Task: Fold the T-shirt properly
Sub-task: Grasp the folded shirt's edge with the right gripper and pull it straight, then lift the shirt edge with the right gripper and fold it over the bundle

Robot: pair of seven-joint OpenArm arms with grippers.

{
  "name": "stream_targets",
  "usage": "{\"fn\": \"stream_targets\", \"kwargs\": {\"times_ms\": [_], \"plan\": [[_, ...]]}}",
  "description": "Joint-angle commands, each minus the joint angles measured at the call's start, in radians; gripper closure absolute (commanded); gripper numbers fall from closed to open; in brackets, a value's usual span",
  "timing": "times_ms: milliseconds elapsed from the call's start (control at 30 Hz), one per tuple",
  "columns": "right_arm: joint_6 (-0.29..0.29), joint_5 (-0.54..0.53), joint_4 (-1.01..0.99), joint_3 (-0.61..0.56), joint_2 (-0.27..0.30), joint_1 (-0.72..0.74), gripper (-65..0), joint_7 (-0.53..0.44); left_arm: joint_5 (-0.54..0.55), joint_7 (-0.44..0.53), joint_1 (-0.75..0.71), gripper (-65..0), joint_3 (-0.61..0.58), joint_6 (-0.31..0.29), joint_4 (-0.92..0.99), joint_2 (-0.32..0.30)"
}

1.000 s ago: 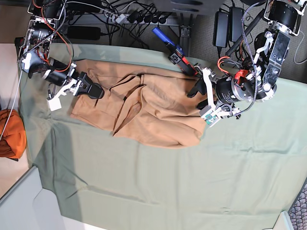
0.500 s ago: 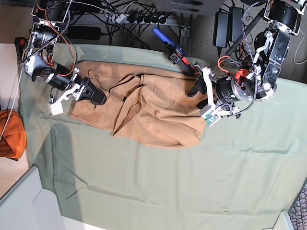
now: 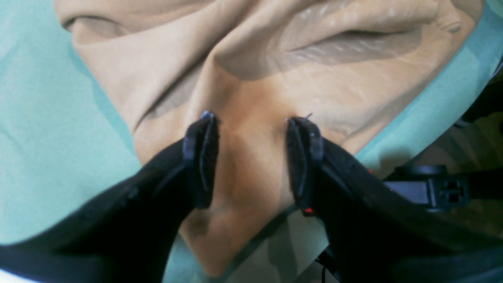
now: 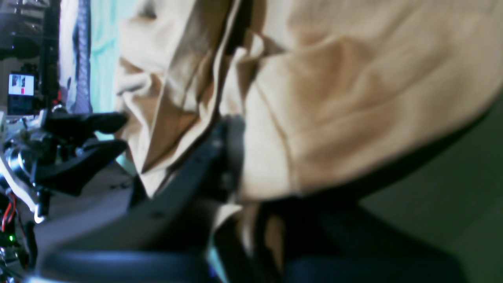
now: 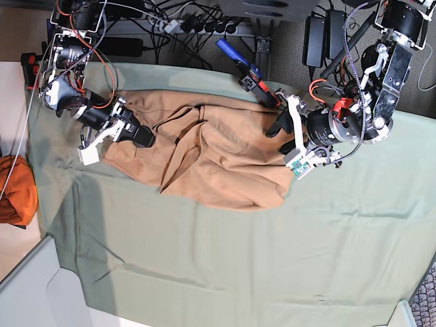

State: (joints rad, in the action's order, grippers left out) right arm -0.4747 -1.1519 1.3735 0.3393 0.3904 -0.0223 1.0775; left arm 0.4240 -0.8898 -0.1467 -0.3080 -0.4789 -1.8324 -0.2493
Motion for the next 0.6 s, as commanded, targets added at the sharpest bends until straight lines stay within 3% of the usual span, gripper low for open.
{"fn": "stream_targets", "kwargs": {"times_ms": [0, 233, 433, 567], "plan": [[-0.141, 0.002, 0.012, 0.004, 0.017, 0.014, 0.0, -0.031, 0.013, 0.018, 0.011, -32.0, 0.002, -0.015, -0.021, -0.001], [-0.141, 0.107, 0.012, 0.016, 0.02, 0.014, 0.0, -0.072, 0.013, 0.017, 0.013, -32.0, 0.002, -0.015, -0.021, -0.024], [-0.141, 0.128, 0.012, 0.057, 0.066, 0.013, 0.0, -0.087, 0.014, 0.017, 0.013, -32.0, 0.03, -0.015, -0.022, -0.04], [-0.141, 0.13, 0.012, 0.061, 0.103, 0.013, 0.0, -0.087, 0.076, 0.011, 0.013, -32.0, 0.037, -0.016, -0.024, -0.039]]}}
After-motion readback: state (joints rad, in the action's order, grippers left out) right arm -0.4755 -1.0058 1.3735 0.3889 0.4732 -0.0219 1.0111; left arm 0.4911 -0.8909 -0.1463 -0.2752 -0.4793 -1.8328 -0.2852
